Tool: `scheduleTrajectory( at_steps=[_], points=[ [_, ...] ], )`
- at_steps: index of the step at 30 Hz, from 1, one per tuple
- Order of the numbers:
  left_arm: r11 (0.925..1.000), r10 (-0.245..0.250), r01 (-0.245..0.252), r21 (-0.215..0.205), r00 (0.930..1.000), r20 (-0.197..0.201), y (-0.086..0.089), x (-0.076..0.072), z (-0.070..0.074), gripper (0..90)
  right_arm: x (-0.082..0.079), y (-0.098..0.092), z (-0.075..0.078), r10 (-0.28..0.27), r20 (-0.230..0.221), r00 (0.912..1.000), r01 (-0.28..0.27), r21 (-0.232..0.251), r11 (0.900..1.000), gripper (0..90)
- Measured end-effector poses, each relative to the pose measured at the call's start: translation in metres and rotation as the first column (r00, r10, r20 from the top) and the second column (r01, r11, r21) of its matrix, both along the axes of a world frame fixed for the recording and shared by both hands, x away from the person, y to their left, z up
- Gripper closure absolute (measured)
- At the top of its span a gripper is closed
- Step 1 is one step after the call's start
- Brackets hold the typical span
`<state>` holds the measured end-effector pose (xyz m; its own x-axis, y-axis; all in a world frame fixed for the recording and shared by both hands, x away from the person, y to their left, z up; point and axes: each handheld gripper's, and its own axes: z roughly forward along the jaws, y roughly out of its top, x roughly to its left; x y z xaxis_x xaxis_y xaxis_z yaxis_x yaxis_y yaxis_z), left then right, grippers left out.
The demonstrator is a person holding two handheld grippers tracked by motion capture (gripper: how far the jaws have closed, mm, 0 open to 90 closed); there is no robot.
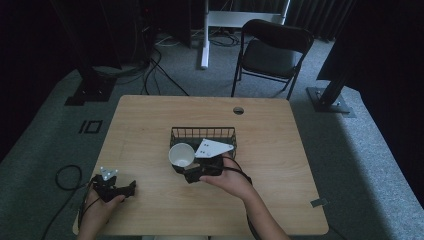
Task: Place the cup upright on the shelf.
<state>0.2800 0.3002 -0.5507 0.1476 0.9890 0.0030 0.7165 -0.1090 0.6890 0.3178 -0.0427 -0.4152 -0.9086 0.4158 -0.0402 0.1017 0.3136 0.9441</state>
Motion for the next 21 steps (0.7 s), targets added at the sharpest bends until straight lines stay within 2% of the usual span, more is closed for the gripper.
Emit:
scheduleTrajectory(
  at_steps=[5, 10, 16, 19, 20, 21],
  points=[
    [1.0, 0.0, 0.0, 0.0, 1.0, 0.001, 0.0, 0.0, 0.0, 1.2, 0.007, -0.009, 0.008, -0.054, 0.011, 0.9985, 0.054, 0.014, 0.998, 19.2],
    [1.0, 0.0, 0.0, 0.0, 1.0, 0.0, 0.0, 0.0, 0.0, 1.2, 0.014, -0.018, 0.017, -0.129, 0.025, 0.9913, 0.128, 0.038, 0.991, 19.2],
    [1.0, 0.0, 0.0, 0.0, 1.0, 0.0, 0.0, 0.0, 0.0, 1.2, 0.025, -0.029, 0.023, -0.223, 0.027, 0.9745, 0.221, 0.04, 0.974, 19.2],
    [1.0, 0.0, 0.0, 0.0, 1.0, 0.001, 0.0, 0.0, 0.0, 1.2, 0.031, -0.034, 0.026, -0.27, 0.035, 0.9623, 0.268, 0.044, 0.962, 19.3],
    [1.0, 0.0, 0.0, 0.0, 1.0, 0.001, 0.0, 0.0, 0.0, 1.2, 0.031, -0.034, 0.026, -0.27, 0.035, 0.9623, 0.268, 0.044, 0.962, 19.3],
    [1.0, 0.0, 0.0, 0.0, 1.0, 0.001, 0.0, 0.0, 0.0, 1.2, 0.033, -0.037, 0.027, -0.29, 0.033, 0.9565, 0.288, 0.049, 0.956, 19.3]
  ],
)
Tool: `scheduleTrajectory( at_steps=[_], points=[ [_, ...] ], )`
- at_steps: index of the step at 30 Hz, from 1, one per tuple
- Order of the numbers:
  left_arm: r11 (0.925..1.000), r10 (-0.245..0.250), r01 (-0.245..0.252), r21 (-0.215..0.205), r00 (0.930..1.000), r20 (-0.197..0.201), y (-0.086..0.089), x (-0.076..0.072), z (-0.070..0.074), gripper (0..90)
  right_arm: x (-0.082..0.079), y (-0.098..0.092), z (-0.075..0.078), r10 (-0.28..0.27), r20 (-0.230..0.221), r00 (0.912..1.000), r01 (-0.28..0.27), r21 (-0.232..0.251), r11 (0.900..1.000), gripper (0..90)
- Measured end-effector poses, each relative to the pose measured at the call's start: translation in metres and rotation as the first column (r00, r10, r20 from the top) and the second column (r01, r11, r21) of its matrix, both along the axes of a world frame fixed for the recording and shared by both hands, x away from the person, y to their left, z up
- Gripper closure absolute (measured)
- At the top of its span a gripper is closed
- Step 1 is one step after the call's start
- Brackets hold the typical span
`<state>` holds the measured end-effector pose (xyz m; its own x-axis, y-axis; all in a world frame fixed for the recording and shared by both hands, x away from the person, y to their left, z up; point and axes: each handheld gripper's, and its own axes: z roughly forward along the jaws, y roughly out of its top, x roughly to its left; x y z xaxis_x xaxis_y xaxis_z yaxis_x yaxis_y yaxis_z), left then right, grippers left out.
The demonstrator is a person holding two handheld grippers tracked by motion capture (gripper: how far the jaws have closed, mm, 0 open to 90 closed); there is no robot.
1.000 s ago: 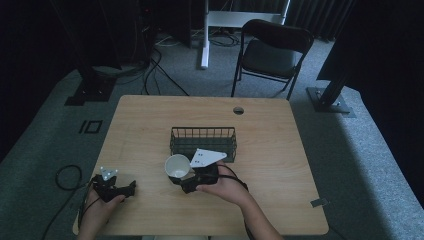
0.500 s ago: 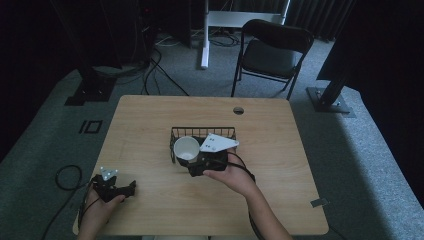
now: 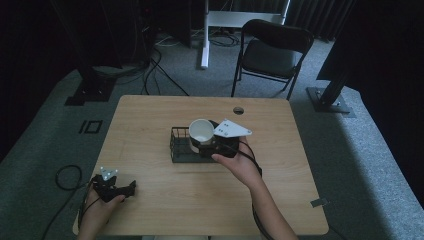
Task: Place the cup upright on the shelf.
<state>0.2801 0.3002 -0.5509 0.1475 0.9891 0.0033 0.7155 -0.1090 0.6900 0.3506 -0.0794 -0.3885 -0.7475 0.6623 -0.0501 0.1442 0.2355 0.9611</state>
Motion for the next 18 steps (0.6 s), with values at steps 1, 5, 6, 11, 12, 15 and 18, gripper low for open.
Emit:
scheduleTrajectory(
  at_steps=[1, 5, 6, 11, 12, 15, 18],
  points=[
    [1.0, 0.0, 0.0, 0.0, 1.0, 0.001, 0.0, 0.0, 0.0, 1.2, 0.004, -0.004, 0.001, -0.033, 0.001, 0.9995, 0.033, -0.004, 0.999, 19.3],
    [1.0, 0.0, 0.0, 0.0, 1.0, -0.001, 0.0, 0.0, 0.0, 1.2, 0.014, -0.014, 0.0, -0.104, -0.004, 0.9946, 0.104, -0.02, 0.994, 19.3],
    [1.0, 0.0, 0.0, 0.0, 1.0, -0.001, 0.0, 0.0, 0.0, 1.2, 0.014, -0.014, 0.0, -0.104, -0.004, 0.9946, 0.104, -0.02, 0.994, 19.3],
    [1.0, 0.001, -0.001, 0.0, 1.0, 0.0, 0.0, 0.0, 0.0, 1.2, 0.028, -0.028, -0.01, -0.181, -0.02, 0.9834, 0.18, -0.043, 0.983, 19.3],
    [1.0, 0.0, 0.0, 0.001, 1.0, 0.001, 0.0, 0.0, 0.0, 1.2, 0.03, -0.03, -0.012, -0.189, -0.027, 0.9816, 0.188, -0.042, 0.981, 19.3],
    [1.0, 0.0, 0.0, 0.0, 1.0, -0.001, 0.0, 0.0, 0.0, 1.2, 0.034, -0.034, -0.021, -0.213, -0.043, 0.9762, 0.211, -0.048, 0.976, 19.3],
    [1.0, 0.001, -0.001, 0.0, 1.0, 0.0, 0.0, 0.0, 0.0, 1.2, 0.038, -0.037, -0.03, -0.234, -0.055, 0.9707, 0.23, -0.063, 0.971, 19.3]
  ],
)
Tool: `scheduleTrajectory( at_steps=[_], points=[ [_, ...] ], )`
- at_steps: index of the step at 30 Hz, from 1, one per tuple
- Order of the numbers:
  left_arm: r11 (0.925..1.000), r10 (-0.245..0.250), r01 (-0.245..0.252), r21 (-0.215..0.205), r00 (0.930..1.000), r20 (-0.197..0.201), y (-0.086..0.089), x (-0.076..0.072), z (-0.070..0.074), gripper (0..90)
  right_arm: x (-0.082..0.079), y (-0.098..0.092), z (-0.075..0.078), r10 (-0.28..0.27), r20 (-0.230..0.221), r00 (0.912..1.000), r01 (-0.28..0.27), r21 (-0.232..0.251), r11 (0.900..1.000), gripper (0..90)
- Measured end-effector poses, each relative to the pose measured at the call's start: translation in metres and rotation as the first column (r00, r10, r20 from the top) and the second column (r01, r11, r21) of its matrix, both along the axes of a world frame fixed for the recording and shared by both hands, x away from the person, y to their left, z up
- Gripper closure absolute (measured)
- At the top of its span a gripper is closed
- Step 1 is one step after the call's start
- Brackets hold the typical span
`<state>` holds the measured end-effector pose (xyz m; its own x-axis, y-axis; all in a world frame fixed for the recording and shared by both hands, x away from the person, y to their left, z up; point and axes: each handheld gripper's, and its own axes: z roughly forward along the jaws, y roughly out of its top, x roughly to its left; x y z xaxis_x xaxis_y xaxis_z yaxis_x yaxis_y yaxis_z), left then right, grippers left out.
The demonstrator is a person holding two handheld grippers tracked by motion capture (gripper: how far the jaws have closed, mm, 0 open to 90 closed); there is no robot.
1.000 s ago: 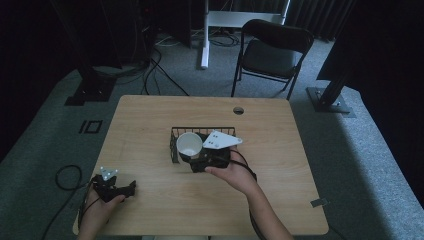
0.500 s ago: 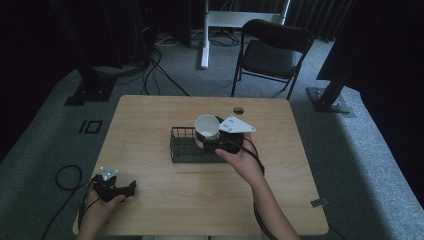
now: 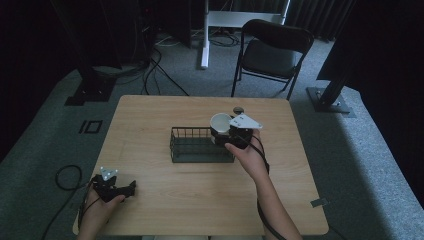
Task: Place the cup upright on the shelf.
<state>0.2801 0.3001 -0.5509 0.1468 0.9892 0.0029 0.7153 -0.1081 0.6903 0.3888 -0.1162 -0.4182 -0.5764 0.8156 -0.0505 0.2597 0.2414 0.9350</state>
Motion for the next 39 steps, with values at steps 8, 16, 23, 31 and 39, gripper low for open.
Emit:
scheduleTrajectory(
  at_steps=[8, 16, 23, 31, 39],
  points=[
    [1.0, -0.001, 0.001, 0.0, 1.0, -0.001, 0.0, 0.0, 0.0, 1.2, 0.007, -0.003, -0.017, -0.031, -0.035, 0.9989, 0.031, -0.012, 0.999, 19.2],
    [1.0, -0.001, 0.001, 0.0, 1.0, -0.001, 0.0, 0.0, 0.0, 1.2, 0.011, -0.003, -0.033, -0.046, -0.068, 0.9966, 0.044, -0.025, 0.999, 19.2],
    [1.0, -0.001, 0.001, 0.0, 1.0, -0.001, 0.0, 0.0, 0.0, 1.2, 0.011, -0.005, -0.039, -0.049, -0.081, 0.9955, 0.048, -0.011, 0.999, 19.2],
    [1.0, -0.001, 0.001, 0.0, 1.0, -0.001, 0.0, 0.0, 0.0, 1.2, 0.01, -0.007, -0.04, -0.056, -0.083, 0.995, 0.057, 0.007, 0.998, 18.8],
    [1.0, -0.001, 0.001, 0.0, 1.0, -0.001, 0.0, 0.0, 0.0, 1.2, 0.008, -0.008, -0.038, -0.054, -0.074, 0.9958, 0.057, 0.032, 0.998, 11.4]
  ],
)
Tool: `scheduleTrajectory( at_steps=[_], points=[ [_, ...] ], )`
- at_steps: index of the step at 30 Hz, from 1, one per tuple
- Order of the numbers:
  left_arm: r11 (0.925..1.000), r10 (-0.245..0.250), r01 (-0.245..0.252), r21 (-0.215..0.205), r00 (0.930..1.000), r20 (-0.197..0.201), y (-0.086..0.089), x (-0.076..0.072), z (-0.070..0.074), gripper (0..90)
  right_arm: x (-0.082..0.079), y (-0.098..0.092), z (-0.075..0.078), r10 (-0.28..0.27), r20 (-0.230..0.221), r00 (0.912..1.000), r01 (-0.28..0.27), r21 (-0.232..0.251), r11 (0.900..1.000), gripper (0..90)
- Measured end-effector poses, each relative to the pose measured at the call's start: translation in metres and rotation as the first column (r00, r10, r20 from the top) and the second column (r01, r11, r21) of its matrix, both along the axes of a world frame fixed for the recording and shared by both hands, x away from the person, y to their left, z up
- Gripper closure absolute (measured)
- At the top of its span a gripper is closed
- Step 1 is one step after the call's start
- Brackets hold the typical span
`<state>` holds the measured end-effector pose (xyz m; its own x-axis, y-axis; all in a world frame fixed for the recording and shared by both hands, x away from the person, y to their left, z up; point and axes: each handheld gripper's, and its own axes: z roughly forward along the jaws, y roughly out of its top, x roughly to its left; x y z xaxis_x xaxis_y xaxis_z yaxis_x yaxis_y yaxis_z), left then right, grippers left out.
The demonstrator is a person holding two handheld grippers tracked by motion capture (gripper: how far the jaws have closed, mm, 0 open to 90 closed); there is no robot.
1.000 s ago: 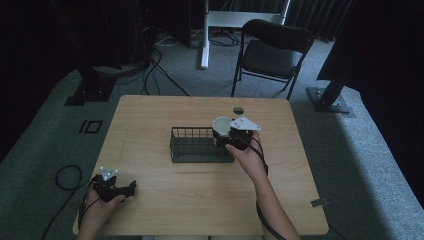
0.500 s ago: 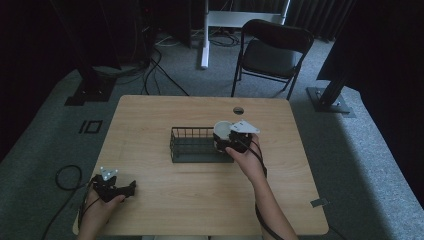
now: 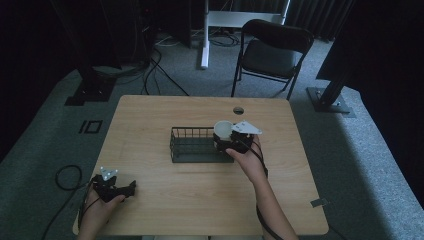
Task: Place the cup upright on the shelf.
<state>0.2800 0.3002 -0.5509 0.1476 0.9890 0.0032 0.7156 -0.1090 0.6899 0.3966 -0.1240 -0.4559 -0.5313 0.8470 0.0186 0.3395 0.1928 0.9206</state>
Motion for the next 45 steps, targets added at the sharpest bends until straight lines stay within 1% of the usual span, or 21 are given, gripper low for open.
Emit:
scheduleTrajectory(
  at_steps=[3, 4, 7, 10, 15, 24, 28, 34, 39, 42, 45],
  points=[
    [1.0, 0.0, 0.0, 0.0, 1.0, -0.001, 0.0, 0.0, 0.0, 1.2, -0.001, -0.001, 0.003, -0.003, 0.013, 0.9999, 0.002, 0.004, 1.0, 11.3],
    [1.0, 0.0, 0.0, 0.0, 1.0, 0.0, 0.0, 0.0, 0.0, 1.2, -0.002, -0.002, 0.008, -0.007, 0.03, 0.9995, 0.007, 0.011, 1.0, 11.4],
    [1.0, 0.0, 0.0, 0.0, 1.0, -0.001, 0.0, 0.0, 0.0, 1.2, -0.004, -0.004, 0.012, -0.006, 0.041, 0.9991, 0.005, 0.01, 1.0, 11.4],
    [1.0, 0.001, -0.001, -0.001, 1.0, -0.001, 0.0, 0.0, 0.0, 1.2, -0.006, -0.006, 0.014, -0.012, 0.044, 0.999, 0.011, 0.007, 1.0, 11.4],
    [1.0, 0.0, 0.0, 0.0, 1.0, 0.0, 0.0, 0.0, 0.0, 1.2, -0.012, -0.011, 0.017, -0.002, 0.041, 0.9992, 0.001, 0.006, 1.0, 11.4],
    [1.0, 0.0, 0.0, 0.0, 1.0, 0.0, 0.0, 0.0, 0.0, 1.2, -0.025, -0.025, 0.019, 0.004, 0.057, 0.9984, -0.004, 0.003, 1.0, 11.4],
    [1.0, 0.0, 0.0, 0.0, 1.0, 0.001, 0.0, 0.0, 0.0, 1.2, -0.03, -0.03, 0.016, 0.001, 0.056, 0.9985, -0.001, 0.001, 1.0, 11.4],
    [1.0, 0.001, -0.001, 0.0, 1.0, 0.0, 0.0, 0.0, 0.0, 1.2, -0.035, -0.038, 0.006, -0.005, 0.048, 0.9988, 0.005, 0.006, 1.0, 11.4],
    [1.0, 0.0, 0.0, 0.0, 1.0, 0.0, 0.0, 0.0, 0.0, 1.2, -0.039, -0.044, -0.004, -0.019, 0.036, 0.9992, 0.018, 0.014, 1.0, 11.5],
    [1.0, 0.0, 0.0, 0.0, 1.0, 0.0, 0.0, 0.0, 0.0, 1.2, -0.043, -0.046, -0.011, -0.03, 0.034, 0.999, 0.03, -0.001, 1.0, 12.5],
    [1.0, 0.0, 0.0, 0.0, 1.0, 0.001, 0.0, 0.0, 0.0, 1.2, -0.045, -0.049, -0.02, -0.041, 0.022, 0.9989, 0.041, -0.001, 0.999, 12.5]
  ],
)
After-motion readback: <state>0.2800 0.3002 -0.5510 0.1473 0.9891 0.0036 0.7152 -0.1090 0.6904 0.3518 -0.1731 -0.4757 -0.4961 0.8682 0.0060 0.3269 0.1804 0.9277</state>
